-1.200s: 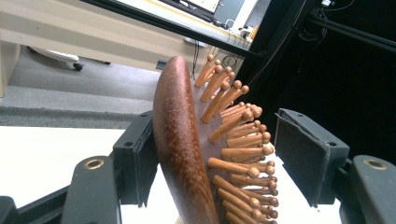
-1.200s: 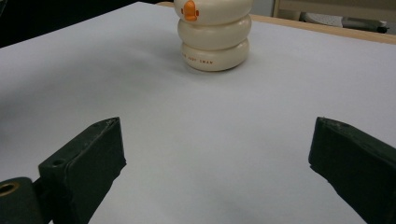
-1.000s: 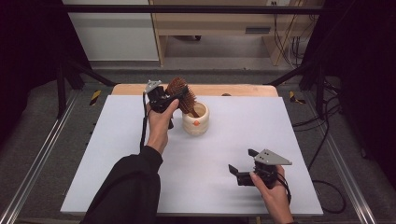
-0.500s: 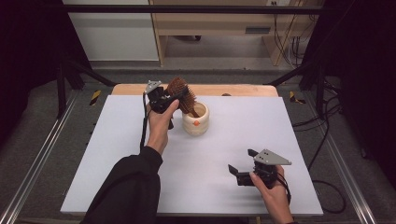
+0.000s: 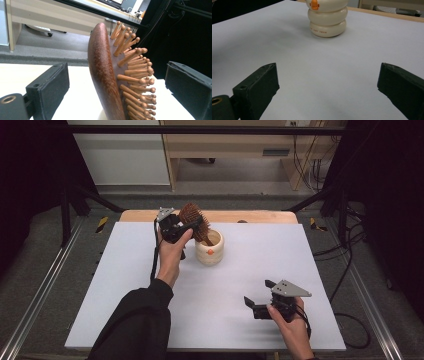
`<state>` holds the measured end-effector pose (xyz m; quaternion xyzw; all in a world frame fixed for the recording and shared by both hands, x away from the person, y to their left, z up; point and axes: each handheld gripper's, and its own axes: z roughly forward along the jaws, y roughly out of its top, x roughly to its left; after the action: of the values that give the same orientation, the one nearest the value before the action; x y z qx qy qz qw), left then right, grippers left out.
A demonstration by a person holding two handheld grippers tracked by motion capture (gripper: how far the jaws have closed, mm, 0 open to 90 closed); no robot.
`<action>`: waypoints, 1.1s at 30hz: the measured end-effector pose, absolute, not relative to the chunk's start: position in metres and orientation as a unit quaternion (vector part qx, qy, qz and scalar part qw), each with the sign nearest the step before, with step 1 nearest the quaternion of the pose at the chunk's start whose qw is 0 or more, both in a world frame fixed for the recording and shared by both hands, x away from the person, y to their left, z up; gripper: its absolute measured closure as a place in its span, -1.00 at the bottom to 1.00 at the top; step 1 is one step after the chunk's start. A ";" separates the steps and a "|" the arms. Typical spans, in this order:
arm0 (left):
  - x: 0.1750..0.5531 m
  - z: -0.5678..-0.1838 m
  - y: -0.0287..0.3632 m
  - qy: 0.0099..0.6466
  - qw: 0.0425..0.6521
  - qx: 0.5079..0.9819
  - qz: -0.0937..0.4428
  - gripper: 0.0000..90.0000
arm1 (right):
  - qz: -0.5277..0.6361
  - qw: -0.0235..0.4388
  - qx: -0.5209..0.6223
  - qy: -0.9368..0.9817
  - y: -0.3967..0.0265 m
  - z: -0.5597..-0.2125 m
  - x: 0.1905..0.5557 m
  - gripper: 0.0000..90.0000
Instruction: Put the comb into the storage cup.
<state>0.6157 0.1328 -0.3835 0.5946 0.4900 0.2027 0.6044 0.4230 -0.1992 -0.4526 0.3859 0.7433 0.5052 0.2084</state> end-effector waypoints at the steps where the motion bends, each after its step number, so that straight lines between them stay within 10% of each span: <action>1: 0.615 -0.383 0.133 0.489 0.605 0.595 0.202 -0.88 | 0.505 0.208 0.386 0.743 -0.199 -0.453 0.423 -0.91; 33: 0.582 -0.371 0.137 0.445 0.570 0.641 0.259 -0.92 | 0.508 0.206 0.380 0.745 -0.197 -0.453 0.429 -0.91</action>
<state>0.5821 0.1374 -0.3706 0.6408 0.4447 0.2592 0.5695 0.4285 -0.1966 -0.4527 0.3797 0.7452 0.5079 0.2064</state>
